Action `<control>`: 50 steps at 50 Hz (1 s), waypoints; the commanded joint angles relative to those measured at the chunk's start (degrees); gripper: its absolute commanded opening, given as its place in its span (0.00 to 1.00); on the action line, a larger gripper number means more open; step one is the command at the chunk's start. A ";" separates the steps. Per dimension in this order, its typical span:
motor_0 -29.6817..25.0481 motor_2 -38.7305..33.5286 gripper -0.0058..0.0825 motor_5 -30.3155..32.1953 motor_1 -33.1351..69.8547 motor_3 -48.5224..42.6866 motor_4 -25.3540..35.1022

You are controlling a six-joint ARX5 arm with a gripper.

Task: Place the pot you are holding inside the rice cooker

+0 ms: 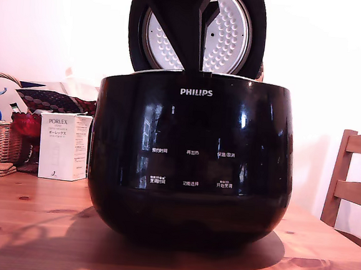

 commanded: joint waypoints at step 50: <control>0.94 1.11 0.31 -7.13 -5.38 -0.44 -3.74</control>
